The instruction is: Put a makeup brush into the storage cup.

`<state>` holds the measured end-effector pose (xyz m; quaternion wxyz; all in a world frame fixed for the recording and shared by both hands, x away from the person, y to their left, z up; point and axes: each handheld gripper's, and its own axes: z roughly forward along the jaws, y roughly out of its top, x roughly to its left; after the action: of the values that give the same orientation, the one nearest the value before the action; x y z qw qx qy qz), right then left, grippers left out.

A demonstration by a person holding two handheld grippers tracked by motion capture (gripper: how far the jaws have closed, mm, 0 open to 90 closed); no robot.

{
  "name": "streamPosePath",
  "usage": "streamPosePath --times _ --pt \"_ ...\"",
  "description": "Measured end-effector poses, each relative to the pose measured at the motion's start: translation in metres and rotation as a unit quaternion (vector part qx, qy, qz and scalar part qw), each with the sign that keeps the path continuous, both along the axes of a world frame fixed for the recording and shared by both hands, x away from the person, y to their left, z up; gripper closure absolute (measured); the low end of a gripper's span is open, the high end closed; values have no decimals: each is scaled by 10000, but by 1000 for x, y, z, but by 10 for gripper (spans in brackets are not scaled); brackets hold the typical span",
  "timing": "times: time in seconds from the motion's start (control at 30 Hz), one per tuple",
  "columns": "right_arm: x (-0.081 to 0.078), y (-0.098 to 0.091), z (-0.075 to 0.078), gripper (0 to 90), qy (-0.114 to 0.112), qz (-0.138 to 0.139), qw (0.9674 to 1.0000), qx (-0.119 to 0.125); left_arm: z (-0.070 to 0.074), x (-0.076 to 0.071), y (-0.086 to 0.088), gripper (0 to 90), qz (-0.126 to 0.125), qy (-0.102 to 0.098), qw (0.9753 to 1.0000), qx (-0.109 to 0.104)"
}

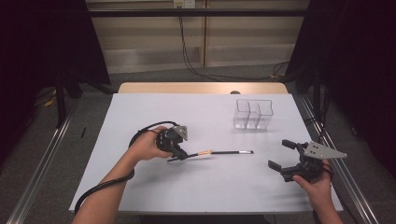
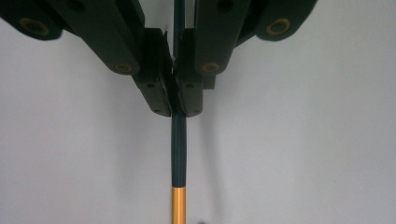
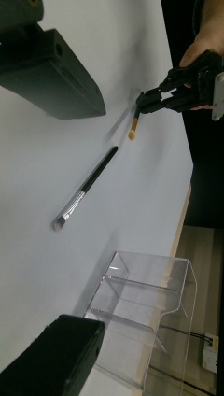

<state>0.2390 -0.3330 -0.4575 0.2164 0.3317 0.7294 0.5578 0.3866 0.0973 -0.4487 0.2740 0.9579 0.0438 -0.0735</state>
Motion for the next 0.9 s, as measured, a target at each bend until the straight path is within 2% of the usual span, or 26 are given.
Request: streamPosePath --times 0.17,0.27,0.33,0.5,0.53,0.67,0.8,0.87,0.9 --pt "0 1 0 0 -1 2 10000 2 1 -1 5 842 253 14 9982 -536" --pt "0 1 0 0 -4 7 10000 6 2 0 8 842 435 42 9944 -957" --pt "0 1 0 0 -3 -1 10000 3 3 0 10 842 539 75 9910 -1227" --pt "0 1 0 0 -4 0 10000 3 5 0 16 842 779 81 9828 -1672" --pt "0 1 0 0 -6 9 10000 8 5 -1 17 842 840 91 9803 -1784" --pt "0 1 0 0 -11 10 10000 10 6 -3 19 842 962 51 9726 -2115" --pt "0 1 0 0 -8 6 10000 9 6 -6 18 842 1042 115 9653 -2392" --pt "0 1 0 0 -3 -4 10000 11 6 -7 18 842 1118 110 9606 -2544" --pt "0 1 0 0 -1 -1 10000 18 6 -7 19 842 1141 157 9569 -2667"
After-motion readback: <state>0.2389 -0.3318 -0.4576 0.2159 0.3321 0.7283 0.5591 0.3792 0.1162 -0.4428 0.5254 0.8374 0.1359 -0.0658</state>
